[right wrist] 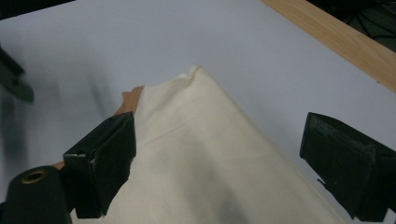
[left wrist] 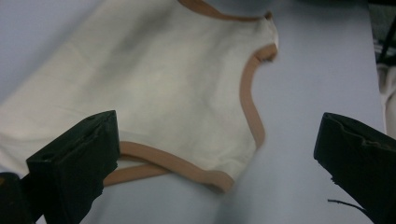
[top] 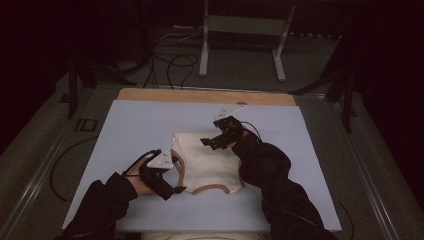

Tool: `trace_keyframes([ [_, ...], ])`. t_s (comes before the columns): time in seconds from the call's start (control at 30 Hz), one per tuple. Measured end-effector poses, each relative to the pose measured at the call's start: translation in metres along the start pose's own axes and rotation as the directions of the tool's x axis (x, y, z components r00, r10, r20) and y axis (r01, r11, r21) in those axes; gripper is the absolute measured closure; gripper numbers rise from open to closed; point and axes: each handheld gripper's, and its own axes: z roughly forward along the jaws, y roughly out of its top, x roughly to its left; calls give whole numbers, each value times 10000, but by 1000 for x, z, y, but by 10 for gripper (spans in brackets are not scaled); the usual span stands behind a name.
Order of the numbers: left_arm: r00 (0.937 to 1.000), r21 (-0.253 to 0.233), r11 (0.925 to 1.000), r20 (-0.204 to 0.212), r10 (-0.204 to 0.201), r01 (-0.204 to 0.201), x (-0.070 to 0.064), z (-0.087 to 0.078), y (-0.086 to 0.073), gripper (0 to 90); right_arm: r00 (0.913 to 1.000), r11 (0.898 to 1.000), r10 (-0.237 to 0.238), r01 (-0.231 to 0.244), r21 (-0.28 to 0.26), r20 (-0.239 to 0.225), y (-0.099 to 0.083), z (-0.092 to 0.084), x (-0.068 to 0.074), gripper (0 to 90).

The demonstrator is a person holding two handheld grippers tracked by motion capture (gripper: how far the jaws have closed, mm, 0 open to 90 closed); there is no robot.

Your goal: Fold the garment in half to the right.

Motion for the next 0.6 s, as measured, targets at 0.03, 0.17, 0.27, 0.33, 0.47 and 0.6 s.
trace_keyframes([
  [0.03,10000,111,9999,50,22,-23,-1,3,-1,9,10000,10000,-23,23,24,-50,0,1,1,105],
  [0.17,9998,412,9990,109,182,-187,3,15,-7,28,9998,9999,-114,114,30,-192,1,6,3,105],
  [0.27,9997,644,9977,133,185,-193,6,22,-12,56,9995,9999,-133,135,78,-272,0,8,5,106],
  [0.33,9994,874,9956,71,344,-349,5,27,-15,72,9995,9998,-125,130,155,-280,0,8,5,106],
  [0.47,9985,1084,9926,38,539,-540,4,35,-17,117,9993,9997,-124,131,202,-350,-1,10,4,106],
  [0.6,9976,1243,9900,-106,686,-667,5,40,-20,149,9993,9996,-132,141,259,-347,-1,10,5,106],
])
